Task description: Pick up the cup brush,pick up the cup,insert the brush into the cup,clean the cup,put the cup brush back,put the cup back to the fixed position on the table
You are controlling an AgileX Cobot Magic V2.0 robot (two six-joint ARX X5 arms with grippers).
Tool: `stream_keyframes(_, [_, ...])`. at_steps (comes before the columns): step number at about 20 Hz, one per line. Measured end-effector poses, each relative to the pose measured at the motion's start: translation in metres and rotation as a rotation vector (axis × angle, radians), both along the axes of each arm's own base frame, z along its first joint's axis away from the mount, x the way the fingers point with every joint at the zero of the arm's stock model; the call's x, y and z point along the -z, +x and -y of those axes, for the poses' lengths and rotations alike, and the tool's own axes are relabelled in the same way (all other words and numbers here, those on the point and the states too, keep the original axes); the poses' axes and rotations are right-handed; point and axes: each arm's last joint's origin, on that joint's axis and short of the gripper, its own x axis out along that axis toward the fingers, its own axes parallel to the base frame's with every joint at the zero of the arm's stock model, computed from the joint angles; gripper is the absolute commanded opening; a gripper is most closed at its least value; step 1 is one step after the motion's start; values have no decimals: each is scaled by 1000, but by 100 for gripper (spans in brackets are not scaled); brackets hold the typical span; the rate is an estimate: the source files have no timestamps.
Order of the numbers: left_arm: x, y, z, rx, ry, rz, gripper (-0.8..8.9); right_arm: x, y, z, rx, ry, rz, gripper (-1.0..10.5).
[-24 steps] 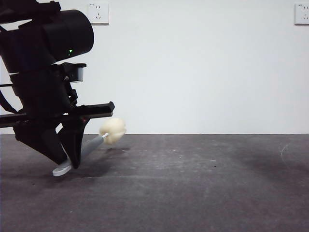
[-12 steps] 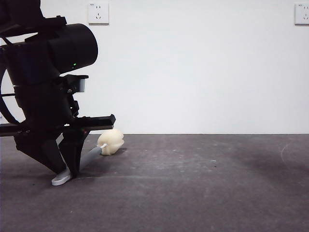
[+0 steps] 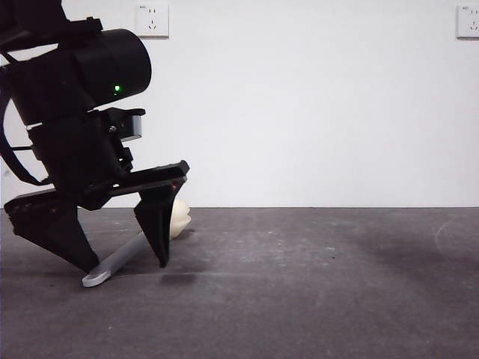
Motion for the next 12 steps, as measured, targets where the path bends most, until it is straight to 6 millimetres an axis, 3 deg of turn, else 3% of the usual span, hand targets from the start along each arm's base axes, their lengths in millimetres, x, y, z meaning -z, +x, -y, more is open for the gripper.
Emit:
stream_keyframes(3, [-20,-5,-3,27,-39,56,415,18,16,-17,31,-27,44,-17])
stream_keyframes(7, [-56,-22,-12,88,-90,136,414,67,45,-38,58,-78,77,-17])
stream_keyframes(12, [-102,-58,-35,156,-98,248,413,127,80,-53,122,-89,78,-17])
